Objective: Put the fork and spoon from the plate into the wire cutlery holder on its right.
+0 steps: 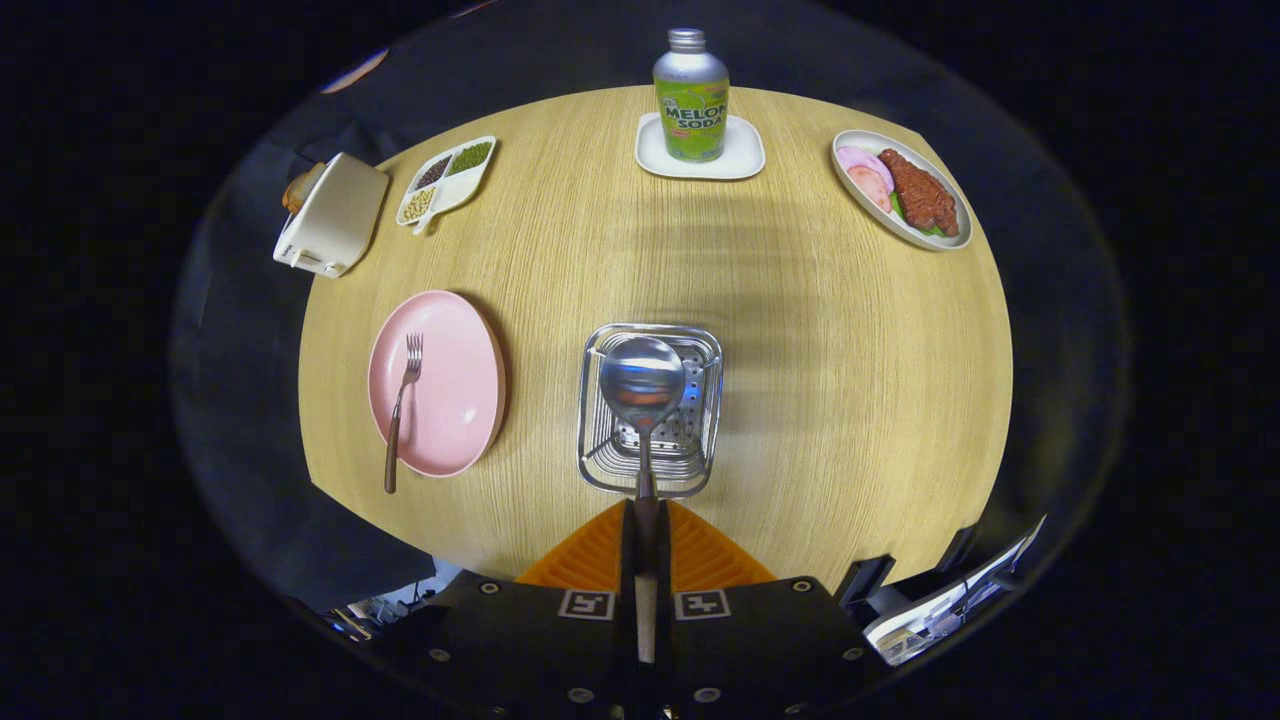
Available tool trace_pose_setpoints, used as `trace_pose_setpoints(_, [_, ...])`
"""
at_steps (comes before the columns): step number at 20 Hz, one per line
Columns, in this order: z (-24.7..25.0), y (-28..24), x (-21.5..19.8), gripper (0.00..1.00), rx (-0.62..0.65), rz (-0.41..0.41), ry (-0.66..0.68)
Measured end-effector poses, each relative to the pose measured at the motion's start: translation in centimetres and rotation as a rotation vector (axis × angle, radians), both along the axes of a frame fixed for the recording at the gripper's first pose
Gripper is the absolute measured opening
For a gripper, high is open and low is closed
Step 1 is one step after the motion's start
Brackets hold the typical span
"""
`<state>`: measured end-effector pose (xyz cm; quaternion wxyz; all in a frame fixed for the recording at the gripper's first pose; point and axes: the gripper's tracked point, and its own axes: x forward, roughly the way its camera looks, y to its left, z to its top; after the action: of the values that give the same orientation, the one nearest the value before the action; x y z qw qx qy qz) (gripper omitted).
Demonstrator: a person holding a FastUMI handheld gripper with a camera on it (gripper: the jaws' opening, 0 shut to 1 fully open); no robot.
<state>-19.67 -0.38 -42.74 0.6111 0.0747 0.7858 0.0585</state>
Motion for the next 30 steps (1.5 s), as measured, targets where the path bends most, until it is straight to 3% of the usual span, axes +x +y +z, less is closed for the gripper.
trace_pose_setpoints(6, [-0.6, 0.2, 1.7, 0.09, -0.003, -0.065, -0.055])
trace_pose_setpoints(13, [0.0, 0.7, 5.8, 0.10, 0.027, -0.126, -0.285])
trace_pose_setpoints(19, [1.1, 1.9, 7.7, 0.35, 0.047, -0.110, -0.439])
trace_pose_setpoints(22, [1.6, 3.6, 7.9, 0.63, 0.088, -0.100, -0.468])
trace_pose_setpoints(26, [2.7, 6.4, 8.7, 0.79, 0.149, -0.072, -0.529])
trace_pose_setpoints(30, [3.4, 9.7, 8.6, 0.86, 0.181, -0.026, -0.576])
